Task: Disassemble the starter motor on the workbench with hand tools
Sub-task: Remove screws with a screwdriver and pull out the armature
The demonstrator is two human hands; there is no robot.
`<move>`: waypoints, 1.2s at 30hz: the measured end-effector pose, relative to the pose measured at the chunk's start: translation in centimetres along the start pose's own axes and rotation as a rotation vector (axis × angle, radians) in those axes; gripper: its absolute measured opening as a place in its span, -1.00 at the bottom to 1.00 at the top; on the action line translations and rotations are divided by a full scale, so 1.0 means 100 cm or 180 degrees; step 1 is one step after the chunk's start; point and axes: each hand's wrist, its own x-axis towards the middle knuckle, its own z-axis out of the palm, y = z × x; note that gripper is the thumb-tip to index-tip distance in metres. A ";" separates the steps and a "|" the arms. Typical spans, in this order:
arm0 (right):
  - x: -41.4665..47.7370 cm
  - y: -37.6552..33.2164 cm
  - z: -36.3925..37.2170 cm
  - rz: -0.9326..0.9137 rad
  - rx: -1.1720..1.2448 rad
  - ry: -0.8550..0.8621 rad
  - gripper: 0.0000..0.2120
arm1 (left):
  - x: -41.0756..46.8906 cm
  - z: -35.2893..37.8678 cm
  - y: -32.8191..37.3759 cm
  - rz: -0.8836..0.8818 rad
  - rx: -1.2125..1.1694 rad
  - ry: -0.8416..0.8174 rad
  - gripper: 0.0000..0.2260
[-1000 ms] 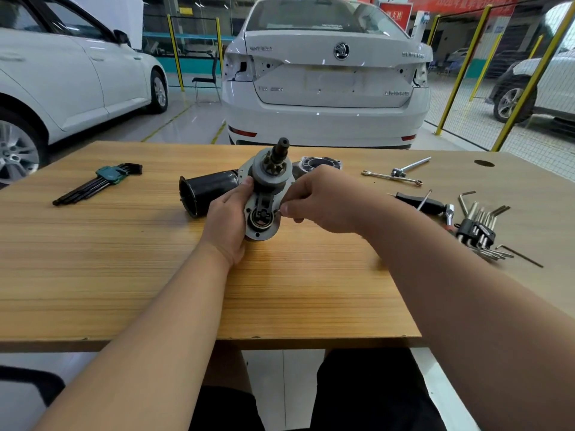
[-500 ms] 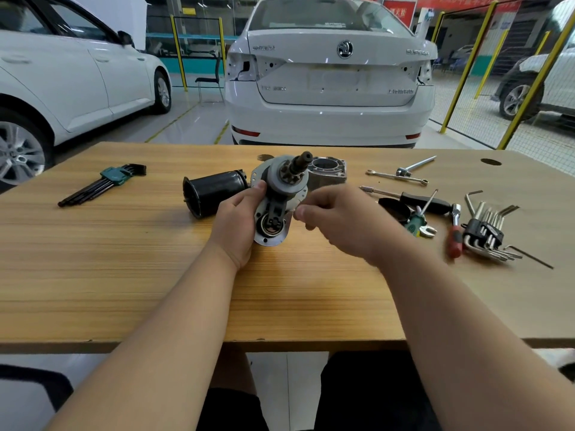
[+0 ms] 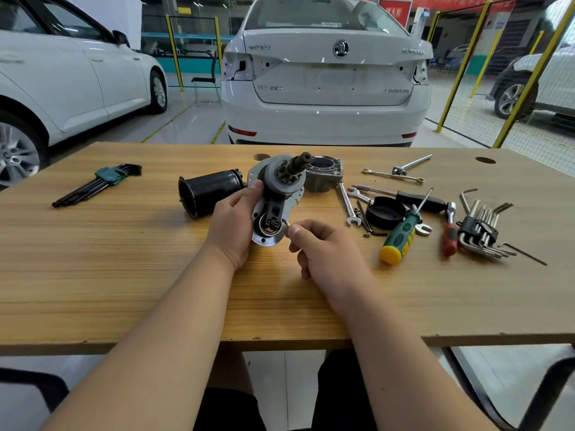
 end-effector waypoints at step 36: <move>0.000 -0.011 0.006 0.0691 0.0557 -0.0076 -0.84 | -0.001 0.000 0.002 -0.0065 -0.0156 0.0128 -0.77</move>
